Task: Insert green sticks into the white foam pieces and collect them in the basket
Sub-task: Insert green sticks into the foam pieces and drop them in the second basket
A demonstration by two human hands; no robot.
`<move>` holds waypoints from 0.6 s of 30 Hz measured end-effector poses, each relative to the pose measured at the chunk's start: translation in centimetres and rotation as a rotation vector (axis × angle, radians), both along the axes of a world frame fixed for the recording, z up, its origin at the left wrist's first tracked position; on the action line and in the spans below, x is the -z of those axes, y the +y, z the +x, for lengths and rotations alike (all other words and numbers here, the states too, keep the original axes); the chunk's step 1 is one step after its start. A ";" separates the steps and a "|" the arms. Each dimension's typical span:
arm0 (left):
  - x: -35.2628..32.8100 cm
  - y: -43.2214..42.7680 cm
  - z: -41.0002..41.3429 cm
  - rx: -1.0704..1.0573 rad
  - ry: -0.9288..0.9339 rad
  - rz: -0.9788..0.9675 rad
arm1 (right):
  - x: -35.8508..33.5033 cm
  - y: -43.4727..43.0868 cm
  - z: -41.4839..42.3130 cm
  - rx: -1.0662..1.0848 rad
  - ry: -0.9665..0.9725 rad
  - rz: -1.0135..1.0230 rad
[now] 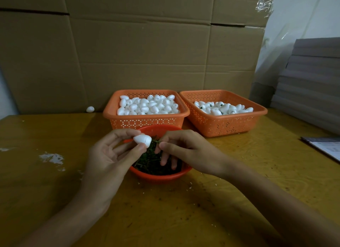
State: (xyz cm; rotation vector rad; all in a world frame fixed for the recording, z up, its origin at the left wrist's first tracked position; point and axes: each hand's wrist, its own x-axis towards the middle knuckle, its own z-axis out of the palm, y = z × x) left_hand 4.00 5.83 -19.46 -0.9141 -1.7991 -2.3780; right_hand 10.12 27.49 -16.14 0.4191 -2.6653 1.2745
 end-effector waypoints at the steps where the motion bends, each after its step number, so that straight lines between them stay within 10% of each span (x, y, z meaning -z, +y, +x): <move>1: 0.0 0.0 0.1 -0.003 -0.003 -0.003 | 0.0 0.1 0.0 -0.006 -0.001 -0.011; 18: 0.5 0.1 0.4 -0.060 0.231 -0.196 | 0.9 0.1 -0.4 -0.018 0.107 0.164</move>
